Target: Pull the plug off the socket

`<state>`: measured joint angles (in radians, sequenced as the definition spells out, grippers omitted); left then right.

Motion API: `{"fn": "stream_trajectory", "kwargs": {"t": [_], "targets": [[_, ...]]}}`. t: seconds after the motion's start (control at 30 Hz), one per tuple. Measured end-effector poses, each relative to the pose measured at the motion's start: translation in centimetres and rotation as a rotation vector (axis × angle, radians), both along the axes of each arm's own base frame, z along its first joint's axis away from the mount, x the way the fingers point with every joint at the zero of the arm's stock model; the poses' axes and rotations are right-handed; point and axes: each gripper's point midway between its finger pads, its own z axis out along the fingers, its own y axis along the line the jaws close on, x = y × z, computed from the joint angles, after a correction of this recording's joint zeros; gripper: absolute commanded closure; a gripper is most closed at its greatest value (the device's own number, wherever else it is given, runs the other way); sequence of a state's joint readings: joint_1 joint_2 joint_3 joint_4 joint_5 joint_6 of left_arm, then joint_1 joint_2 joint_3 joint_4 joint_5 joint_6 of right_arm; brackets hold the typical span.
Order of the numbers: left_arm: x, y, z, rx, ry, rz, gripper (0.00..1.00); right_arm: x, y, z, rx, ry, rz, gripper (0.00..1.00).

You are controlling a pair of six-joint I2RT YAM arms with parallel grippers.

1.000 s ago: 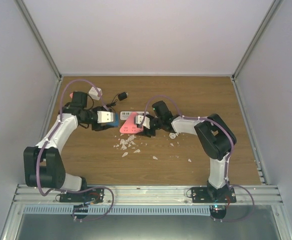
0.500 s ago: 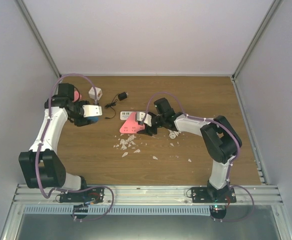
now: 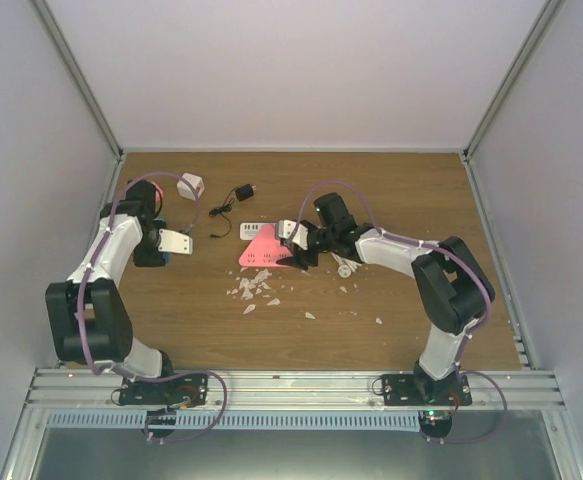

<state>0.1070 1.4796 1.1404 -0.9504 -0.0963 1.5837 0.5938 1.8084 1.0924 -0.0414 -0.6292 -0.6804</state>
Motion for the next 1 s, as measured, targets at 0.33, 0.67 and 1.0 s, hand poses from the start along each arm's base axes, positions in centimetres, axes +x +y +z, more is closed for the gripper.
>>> {"fn": "stream_trajectory", "kwargs": {"t": [0.33,0.67,1.0], "targets": [[1.0,2.8,-2.8,0.148,0.068,0.033,0.54,-0.1,-1.2,-0.5,-0.012,0.02,-0.025,0.27],[1.9,4.7,-4.5,0.261,0.099,0.034,0.51,0.7,-2.2,-0.3,-0.008,0.022,-0.057,0.27],[2.0,4.5,-5.8,0.298,0.142,0.008,0.22,0.9,-2.4,-0.4,-0.014,0.029,-0.075,0.26]]}}
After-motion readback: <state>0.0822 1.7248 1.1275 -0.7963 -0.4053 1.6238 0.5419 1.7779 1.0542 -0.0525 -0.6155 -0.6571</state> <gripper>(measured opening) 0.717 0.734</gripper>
